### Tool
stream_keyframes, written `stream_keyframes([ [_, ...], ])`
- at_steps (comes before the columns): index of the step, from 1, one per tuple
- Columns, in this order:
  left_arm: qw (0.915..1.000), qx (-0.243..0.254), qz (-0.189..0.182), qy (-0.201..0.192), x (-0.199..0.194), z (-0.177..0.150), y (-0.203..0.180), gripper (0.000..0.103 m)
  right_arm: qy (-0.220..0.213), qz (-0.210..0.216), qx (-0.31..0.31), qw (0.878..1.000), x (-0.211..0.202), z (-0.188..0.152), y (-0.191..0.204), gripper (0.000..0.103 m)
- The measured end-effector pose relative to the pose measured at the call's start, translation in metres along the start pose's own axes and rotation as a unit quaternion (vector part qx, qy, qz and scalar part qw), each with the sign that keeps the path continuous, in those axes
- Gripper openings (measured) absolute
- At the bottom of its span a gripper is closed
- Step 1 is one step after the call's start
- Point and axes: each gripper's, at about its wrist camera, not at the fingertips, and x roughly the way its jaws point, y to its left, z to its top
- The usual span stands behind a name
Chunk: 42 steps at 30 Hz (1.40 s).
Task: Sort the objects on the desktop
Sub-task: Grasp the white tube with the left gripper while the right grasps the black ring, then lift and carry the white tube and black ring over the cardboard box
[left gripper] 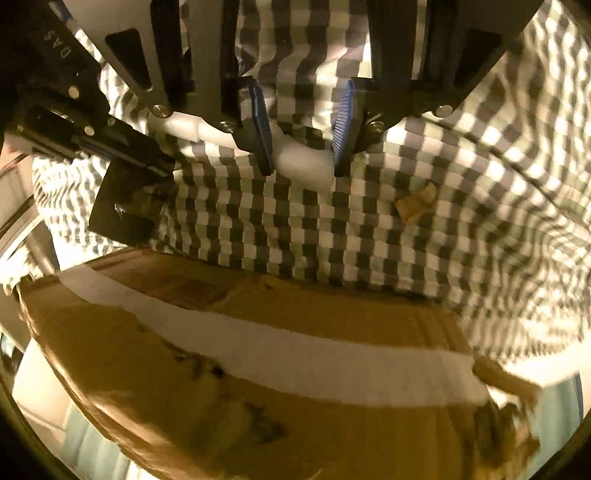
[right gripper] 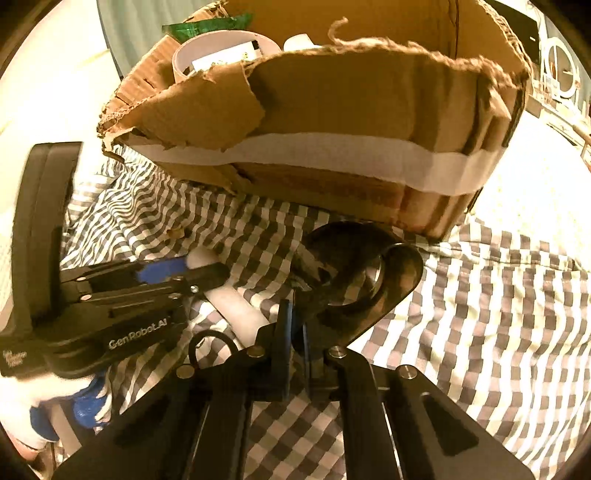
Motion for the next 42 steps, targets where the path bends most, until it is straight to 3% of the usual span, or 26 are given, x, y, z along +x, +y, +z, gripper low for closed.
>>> stream_keyframes([
  [5,0.9989,0.014,0.008,-0.045,-0.028,-0.002,-0.002,0.022,-0.012,0.008,0.002,1.0,-0.007,-0.001,0.004,0.004],
  [10,0.998,0.006,0.014,-0.061,-0.049,-0.007,0.002,0.016,-0.027,0.019,0.009,0.999,-0.022,-0.004,0.005,0.004],
  [16,0.9963,0.01,0.022,-0.083,-0.102,-0.025,0.003,0.016,-0.05,0.023,0.0,0.998,-0.045,-0.007,0.017,0.004],
  [18,0.9954,0.01,0.022,-0.092,-0.112,-0.007,-0.009,0.015,-0.057,0.022,-0.005,0.998,-0.052,-0.008,0.025,0.004],
  [25,0.9923,0.015,0.043,-0.115,-0.122,-0.005,0.0,0.012,-0.076,0.026,-0.016,0.997,-0.073,-0.011,0.045,0.004],
  [32,0.9899,0.002,0.038,-0.137,-0.144,-0.005,0.019,0.012,-0.1,0.025,-0.02,0.995,-0.093,-0.012,0.06,0.004],
  [42,0.9847,0.015,0.038,-0.17,-0.179,0.002,0.014,0.012,-0.146,0.026,-0.022,0.989,-0.136,-0.01,0.083,0.004],
])
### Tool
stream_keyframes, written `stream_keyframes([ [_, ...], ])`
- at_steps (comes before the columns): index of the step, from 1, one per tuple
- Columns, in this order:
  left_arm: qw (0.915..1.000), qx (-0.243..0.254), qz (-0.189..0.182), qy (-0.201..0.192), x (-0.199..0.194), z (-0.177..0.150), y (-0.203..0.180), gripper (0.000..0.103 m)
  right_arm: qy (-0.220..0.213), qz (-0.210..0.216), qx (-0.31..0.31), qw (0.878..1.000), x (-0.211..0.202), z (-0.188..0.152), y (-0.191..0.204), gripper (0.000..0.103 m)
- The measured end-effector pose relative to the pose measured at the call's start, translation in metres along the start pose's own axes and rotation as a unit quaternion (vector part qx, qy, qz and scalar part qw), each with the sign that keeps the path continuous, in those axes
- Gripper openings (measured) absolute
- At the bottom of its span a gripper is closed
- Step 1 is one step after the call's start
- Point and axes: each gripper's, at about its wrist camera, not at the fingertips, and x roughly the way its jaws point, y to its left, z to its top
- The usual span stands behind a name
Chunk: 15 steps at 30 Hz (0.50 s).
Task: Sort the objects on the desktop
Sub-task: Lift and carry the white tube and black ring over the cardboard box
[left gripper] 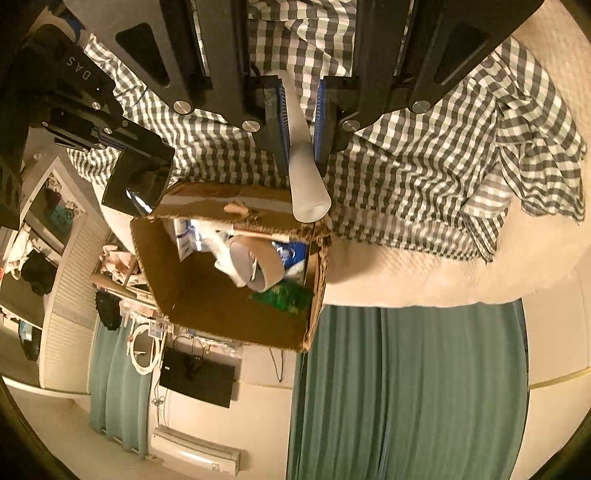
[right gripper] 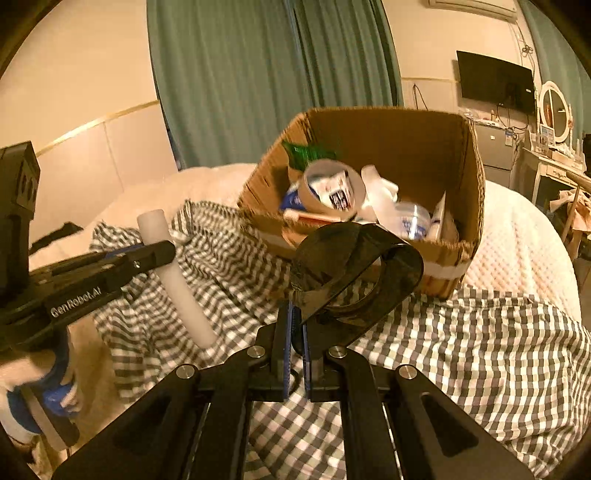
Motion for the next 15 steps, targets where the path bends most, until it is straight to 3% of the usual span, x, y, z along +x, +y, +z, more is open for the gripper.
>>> stream_keyframes([
  [15,0.9995,0.009,0.006,-0.029,-0.009,0.025,-0.005,0.012,-0.032,0.02,0.005,0.999,-0.008,0.026,0.013,0.004],
])
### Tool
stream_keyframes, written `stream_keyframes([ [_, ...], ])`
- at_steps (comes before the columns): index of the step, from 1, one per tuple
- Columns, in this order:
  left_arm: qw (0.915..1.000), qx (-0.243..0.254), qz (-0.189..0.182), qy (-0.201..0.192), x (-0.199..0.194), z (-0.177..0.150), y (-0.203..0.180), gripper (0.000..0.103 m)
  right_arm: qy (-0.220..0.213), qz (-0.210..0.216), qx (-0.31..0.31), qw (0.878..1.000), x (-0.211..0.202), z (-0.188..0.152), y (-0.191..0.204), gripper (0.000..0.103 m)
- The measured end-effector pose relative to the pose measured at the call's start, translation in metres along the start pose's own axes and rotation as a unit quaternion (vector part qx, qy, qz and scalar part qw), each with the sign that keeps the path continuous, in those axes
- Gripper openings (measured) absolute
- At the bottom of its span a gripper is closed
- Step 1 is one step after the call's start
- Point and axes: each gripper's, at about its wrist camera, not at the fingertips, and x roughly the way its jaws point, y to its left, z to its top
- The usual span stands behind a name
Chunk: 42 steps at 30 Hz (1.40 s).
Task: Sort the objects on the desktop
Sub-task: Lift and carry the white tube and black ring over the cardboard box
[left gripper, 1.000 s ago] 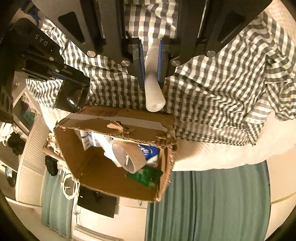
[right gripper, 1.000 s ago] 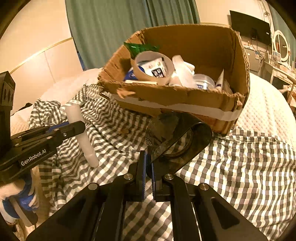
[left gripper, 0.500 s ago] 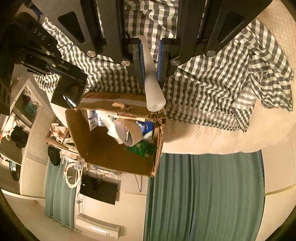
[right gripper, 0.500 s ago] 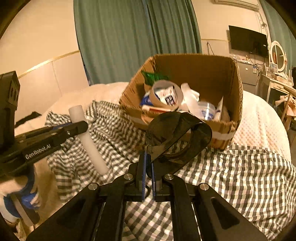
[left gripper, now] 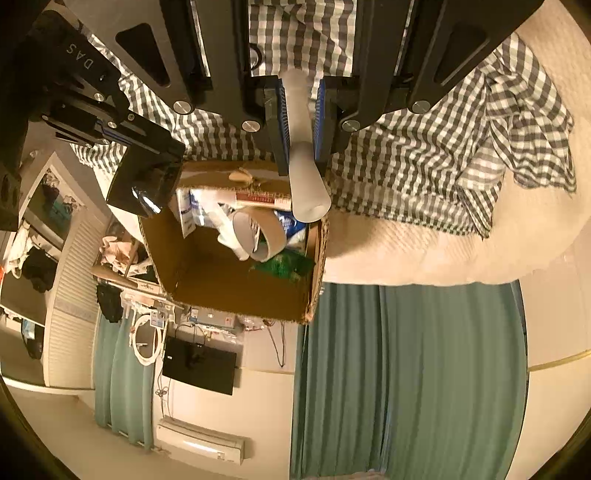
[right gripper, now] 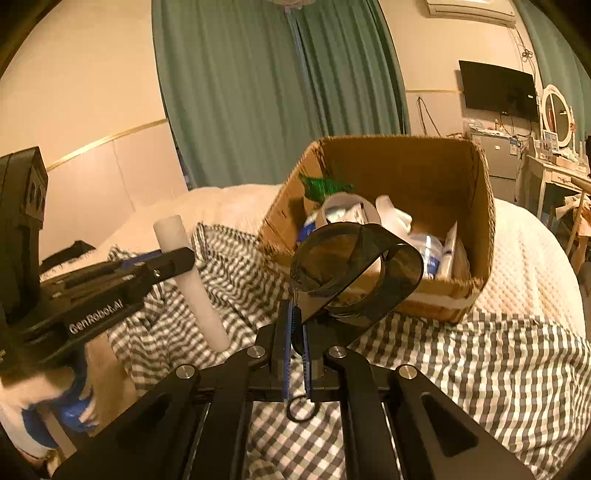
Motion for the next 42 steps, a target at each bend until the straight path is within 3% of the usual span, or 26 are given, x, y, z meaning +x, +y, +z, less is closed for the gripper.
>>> stream_keyframes([
  [10,0.9998,0.005,0.004,-0.016,0.007,0.026,-0.006,0.012,-0.02,0.0,0.001,1.0,0.006,0.027,-0.006,0.004],
  [17,0.9997,0.01,0.002,-0.022,0.021,0.045,-0.014,0.012,-0.035,-0.025,-0.006,0.999,0.012,0.042,-0.023,0.004],
  [23,0.9991,0.021,0.007,-0.036,0.036,0.066,-0.025,0.012,-0.046,-0.02,-0.003,0.999,0.026,0.063,-0.041,0.004],
  [32,0.998,0.014,-0.004,-0.062,0.073,0.088,-0.034,0.012,-0.032,-0.013,-0.013,0.999,0.063,0.074,-0.068,0.004],
  [42,0.9991,0.024,-0.017,-0.03,0.143,0.107,-0.039,0.012,-0.028,-0.009,-0.006,1.0,0.09,0.095,-0.095,0.004],
])
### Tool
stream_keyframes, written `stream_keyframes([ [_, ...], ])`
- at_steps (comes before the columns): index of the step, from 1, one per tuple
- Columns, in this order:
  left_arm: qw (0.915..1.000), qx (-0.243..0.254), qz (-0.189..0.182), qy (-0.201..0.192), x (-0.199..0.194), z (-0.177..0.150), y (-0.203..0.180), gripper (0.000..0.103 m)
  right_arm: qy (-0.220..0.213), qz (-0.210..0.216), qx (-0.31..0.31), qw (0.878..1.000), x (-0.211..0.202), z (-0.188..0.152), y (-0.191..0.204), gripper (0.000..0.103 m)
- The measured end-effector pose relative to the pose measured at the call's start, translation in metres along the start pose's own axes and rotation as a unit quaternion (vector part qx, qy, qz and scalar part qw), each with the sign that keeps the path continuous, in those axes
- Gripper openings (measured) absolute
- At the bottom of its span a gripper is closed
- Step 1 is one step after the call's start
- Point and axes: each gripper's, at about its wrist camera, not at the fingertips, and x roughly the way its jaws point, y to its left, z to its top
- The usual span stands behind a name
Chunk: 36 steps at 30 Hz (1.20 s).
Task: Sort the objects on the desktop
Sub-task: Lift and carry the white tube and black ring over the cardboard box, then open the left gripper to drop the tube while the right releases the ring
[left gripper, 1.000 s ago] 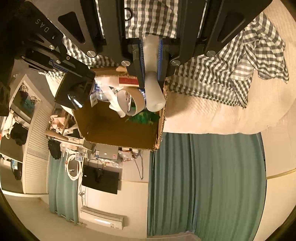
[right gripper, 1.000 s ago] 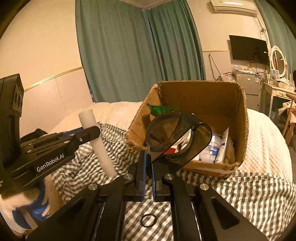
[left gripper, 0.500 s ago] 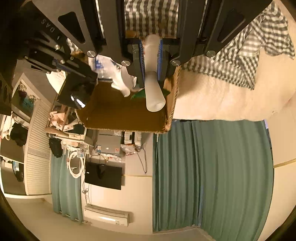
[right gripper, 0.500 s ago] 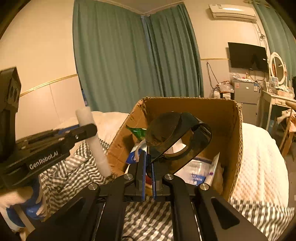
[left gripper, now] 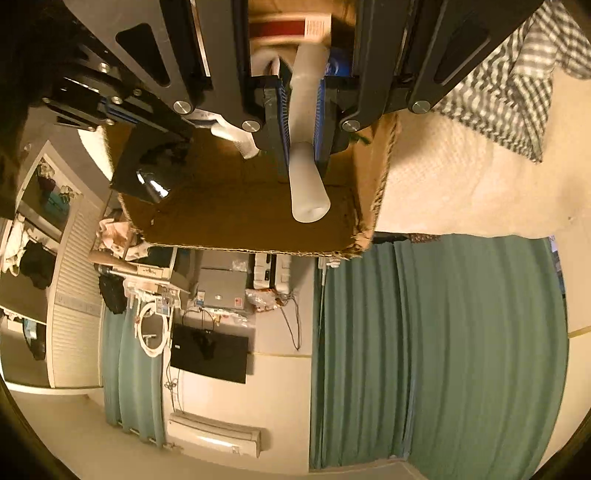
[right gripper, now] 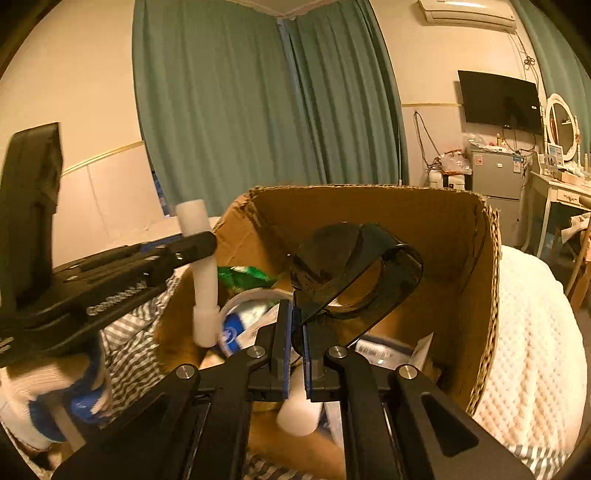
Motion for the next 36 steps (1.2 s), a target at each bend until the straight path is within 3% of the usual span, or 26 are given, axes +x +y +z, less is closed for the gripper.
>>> stream_keyframes([
  [14,0.9996,-0.001,-0.002,0.028,0.064,0.023,-0.001,0.017,0.035,-0.013,0.01,0.999,0.037,0.001,-0.02,0.006],
  [15,0.9996,-0.002,0.0,0.029,0.066,0.022,-0.001,0.023,0.036,-0.015,0.01,0.999,0.038,0.001,-0.019,0.007],
  [17,0.9996,-0.006,0.007,0.027,0.066,0.021,0.0,0.043,0.038,-0.016,0.013,0.999,0.039,0.0,-0.02,0.01],
  [18,0.9996,-0.01,0.013,0.022,0.064,0.02,0.001,0.061,0.041,-0.011,0.017,0.999,0.039,0.0,-0.021,0.01],
  [29,0.9993,-0.025,0.026,0.001,0.027,0.015,0.01,0.065,0.026,-0.026,0.014,0.999,0.022,0.003,-0.017,0.022],
  [36,0.9989,-0.017,0.044,-0.004,-0.009,0.017,0.014,0.077,0.012,-0.024,0.01,1.0,0.007,0.01,-0.006,0.023],
])
